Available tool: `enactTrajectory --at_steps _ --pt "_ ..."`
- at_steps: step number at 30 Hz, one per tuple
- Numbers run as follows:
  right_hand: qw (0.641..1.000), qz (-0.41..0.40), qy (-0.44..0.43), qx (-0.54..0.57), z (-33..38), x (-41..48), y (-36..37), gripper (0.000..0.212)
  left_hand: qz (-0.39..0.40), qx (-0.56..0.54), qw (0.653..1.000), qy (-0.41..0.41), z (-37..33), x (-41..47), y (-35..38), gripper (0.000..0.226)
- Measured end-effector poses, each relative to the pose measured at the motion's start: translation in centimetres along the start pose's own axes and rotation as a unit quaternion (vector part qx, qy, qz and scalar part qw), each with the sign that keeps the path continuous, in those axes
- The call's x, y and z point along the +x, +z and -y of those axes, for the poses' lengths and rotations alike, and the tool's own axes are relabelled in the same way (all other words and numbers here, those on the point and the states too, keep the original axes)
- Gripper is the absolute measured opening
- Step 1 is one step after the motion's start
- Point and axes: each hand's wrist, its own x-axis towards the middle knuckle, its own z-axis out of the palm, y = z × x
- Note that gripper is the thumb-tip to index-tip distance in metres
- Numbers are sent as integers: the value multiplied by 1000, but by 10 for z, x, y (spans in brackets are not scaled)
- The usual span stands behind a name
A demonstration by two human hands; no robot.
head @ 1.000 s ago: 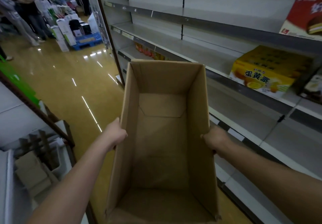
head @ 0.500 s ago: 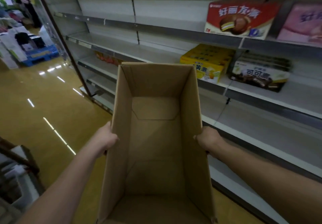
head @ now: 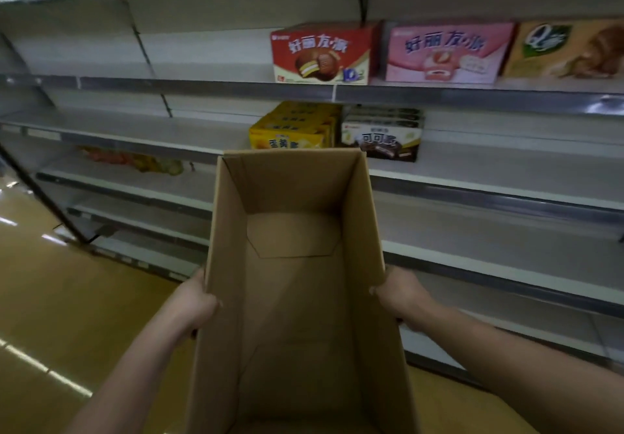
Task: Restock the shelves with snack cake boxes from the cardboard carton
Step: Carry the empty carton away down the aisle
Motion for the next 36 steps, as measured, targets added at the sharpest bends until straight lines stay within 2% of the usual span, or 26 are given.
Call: enactTrajectory --at_steps 7,12,19,24,31,36 --pt "998 -48 46 7 -59 -21 -41 11 52 41 996 54 -45 -16 54 72" --pt "993 -80 83 19 -96 -42 -69 6 77 53 993 78 -72 -26 94 65" --pt "984 -123 123 44 -142 -68 -94 10 142 90 976 138 -108 -34 134 67" --pt "973 -152 150 84 -166 -88 -111 7 174 99 966 163 -140 -33 161 57" --pt "946 -212 223 106 -193 -119 -128 9 255 118 942 181 -177 -34 196 58" --pt "911 -248 300 137 -206 -141 -128 9 302 134 915 231 -194 -38 220 65"
